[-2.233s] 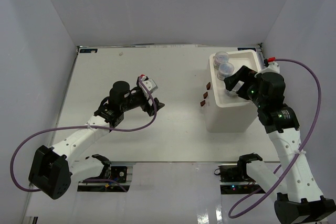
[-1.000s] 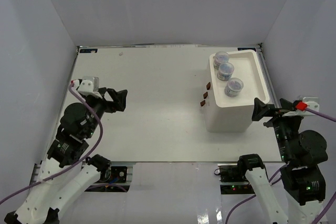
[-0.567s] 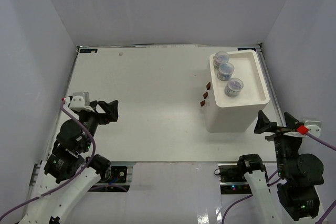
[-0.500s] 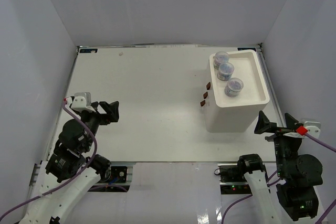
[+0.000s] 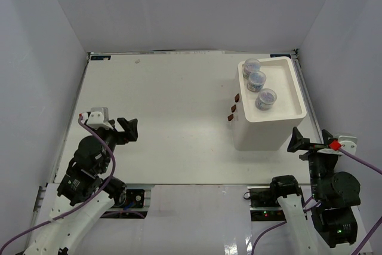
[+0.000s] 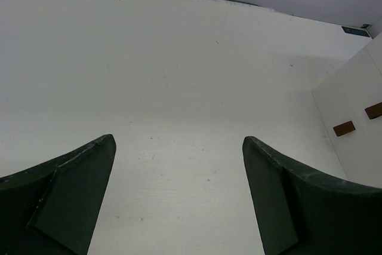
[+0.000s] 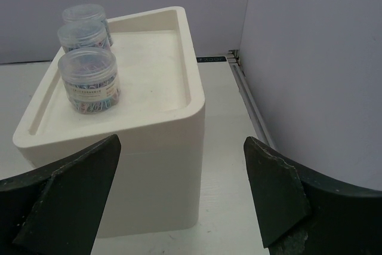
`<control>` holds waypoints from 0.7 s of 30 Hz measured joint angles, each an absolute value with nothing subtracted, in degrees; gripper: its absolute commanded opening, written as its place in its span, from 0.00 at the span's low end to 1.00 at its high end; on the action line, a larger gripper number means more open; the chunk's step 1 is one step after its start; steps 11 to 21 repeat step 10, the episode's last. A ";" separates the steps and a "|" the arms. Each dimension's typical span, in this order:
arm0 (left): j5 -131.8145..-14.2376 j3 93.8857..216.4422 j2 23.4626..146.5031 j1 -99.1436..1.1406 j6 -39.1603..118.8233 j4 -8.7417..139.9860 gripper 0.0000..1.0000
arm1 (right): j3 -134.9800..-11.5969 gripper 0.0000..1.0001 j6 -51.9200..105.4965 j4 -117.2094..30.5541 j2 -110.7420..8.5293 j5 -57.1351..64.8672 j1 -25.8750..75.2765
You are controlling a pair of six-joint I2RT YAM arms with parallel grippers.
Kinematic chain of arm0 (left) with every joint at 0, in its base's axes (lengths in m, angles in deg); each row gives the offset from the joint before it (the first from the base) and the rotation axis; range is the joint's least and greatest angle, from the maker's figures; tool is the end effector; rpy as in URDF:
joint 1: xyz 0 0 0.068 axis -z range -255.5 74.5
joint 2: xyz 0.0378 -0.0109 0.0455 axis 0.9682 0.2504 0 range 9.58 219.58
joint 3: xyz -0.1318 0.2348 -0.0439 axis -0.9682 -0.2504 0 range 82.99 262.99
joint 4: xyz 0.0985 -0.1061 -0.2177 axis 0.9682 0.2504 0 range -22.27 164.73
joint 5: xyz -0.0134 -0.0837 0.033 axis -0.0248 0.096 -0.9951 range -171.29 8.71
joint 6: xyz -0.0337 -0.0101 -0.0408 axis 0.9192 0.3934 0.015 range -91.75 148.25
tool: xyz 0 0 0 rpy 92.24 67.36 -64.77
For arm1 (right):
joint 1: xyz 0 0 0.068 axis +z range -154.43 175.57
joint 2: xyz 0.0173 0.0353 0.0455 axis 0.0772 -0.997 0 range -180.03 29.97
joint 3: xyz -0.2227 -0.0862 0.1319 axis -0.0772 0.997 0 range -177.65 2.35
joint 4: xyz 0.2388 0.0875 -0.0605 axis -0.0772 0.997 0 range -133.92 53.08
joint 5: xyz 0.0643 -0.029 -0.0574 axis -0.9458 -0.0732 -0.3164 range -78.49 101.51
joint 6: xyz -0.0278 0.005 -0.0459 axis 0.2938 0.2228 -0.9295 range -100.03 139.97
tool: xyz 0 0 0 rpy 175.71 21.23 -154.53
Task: Sort the stationery into containers
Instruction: Reset both arms
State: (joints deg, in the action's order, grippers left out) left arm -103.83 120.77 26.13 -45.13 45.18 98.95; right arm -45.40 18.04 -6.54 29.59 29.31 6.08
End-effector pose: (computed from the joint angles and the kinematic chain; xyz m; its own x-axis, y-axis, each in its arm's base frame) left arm 0.0749 -0.0282 0.3148 -0.1844 -0.2036 -0.9615 0.0916 0.9705 -0.2231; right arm -0.0136 -0.0135 0.3549 0.1662 -0.0019 -0.9861 0.1281 0.9916 0.0197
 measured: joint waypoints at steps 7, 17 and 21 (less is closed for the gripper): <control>-103.79 119.05 26.02 -45.13 45.90 98.60 0.98 | -44.66 0.90 17.82 -6.56 29.61 28.94 6.08; -103.83 118.98 26.02 -45.13 45.90 98.51 0.98 | -44.61 0.90 17.67 -6.60 29.61 28.89 6.08; -103.83 118.98 26.02 -45.13 45.90 98.51 0.98 | -44.61 0.90 17.67 -6.60 29.61 28.89 6.08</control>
